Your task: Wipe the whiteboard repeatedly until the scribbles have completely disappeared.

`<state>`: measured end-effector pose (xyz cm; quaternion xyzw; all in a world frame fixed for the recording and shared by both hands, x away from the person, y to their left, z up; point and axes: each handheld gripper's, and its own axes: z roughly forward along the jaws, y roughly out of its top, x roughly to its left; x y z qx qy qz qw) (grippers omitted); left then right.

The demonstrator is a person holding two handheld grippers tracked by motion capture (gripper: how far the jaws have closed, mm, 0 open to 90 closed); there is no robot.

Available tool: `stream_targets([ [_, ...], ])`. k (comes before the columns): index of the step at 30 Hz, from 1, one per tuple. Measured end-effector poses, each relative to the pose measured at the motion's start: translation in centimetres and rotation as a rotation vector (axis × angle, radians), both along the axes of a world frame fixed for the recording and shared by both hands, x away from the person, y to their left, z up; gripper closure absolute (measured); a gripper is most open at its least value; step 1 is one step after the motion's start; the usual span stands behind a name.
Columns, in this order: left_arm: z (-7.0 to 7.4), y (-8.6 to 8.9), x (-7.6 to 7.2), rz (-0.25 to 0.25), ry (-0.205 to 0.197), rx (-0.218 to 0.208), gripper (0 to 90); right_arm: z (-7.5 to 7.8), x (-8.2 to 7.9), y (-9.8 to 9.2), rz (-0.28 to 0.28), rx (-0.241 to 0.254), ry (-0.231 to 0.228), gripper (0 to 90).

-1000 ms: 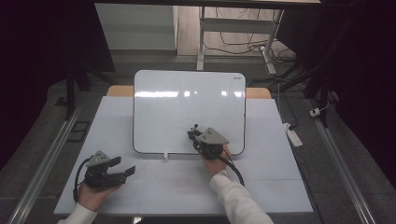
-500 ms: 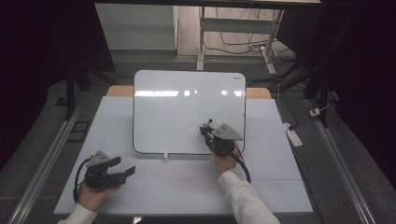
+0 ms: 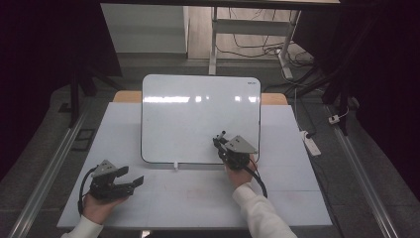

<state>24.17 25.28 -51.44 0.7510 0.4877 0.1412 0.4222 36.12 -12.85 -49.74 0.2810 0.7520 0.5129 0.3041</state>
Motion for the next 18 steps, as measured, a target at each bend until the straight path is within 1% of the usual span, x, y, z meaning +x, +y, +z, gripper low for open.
stream_targets([
  [2, 0.0, 0.0, 0.0, 0.001, -0.002, 0.000, 25.9, -0.4, -0.5, 0.8, 0.043, -0.027, 0.009, 77.9],
  [3, 0.1, 0.0, -0.1, 0.002, -0.002, 0.000, 25.8, -0.7, -0.8, 1.3, 0.060, -0.055, -0.002, 77.9],
  [4, 0.1, 0.0, -0.1, 0.004, -0.002, -0.003, 25.9, -0.7, -0.9, 1.4, 0.059, -0.067, -0.010, 77.9],
  [5, 0.1, 0.0, -0.1, 0.004, -0.002, -0.003, 25.8, -0.6, -0.7, 1.1, 0.055, -0.052, -0.006, 77.9],
  [7, 0.1, 0.0, -0.2, 0.005, -0.005, -0.002, 25.9, -0.2, -0.2, 0.2, 0.011, -0.016, -0.009, 77.9],
  [9, 0.1, 0.0, -0.1, 0.005, -0.002, -0.005, 25.9, -0.2, -0.1, 0.0, 0.002, 0.014, 0.004, 77.8],
  [10, 0.1, 0.0, -0.1, 0.003, -0.003, -0.003, 25.9, -0.3, -0.2, 0.3, 0.008, 0.007, 0.003, 77.9],
  [12, 0.1, -0.1, 0.0, -0.001, -0.002, -0.001, 25.9, -0.8, -0.6, 1.5, 0.065, -0.016, 0.011, 77.9],
  [13, 0.1, -0.1, -0.1, 0.000, -0.002, -0.002, 25.9, -1.0, -0.8, 2.3, 0.091, -0.036, -0.001, 77.9],
  [14, 0.1, -0.1, -0.1, 0.001, -0.004, 0.001, 25.9, -1.1, -0.9, 2.9, 0.102, -0.056, -0.010, 77.9],
  [16, 0.1, 0.0, -0.1, 0.005, -0.002, -0.004, 25.9, -0.8, -0.4, 3.2, 0.103, -0.044, -0.010, 77.9],
  [18, 0.1, 0.0, -0.1, 0.006, -0.001, -0.005, 25.9, -0.1, 0.4, 3.0, 0.067, -0.012, -0.010, 77.9],
])
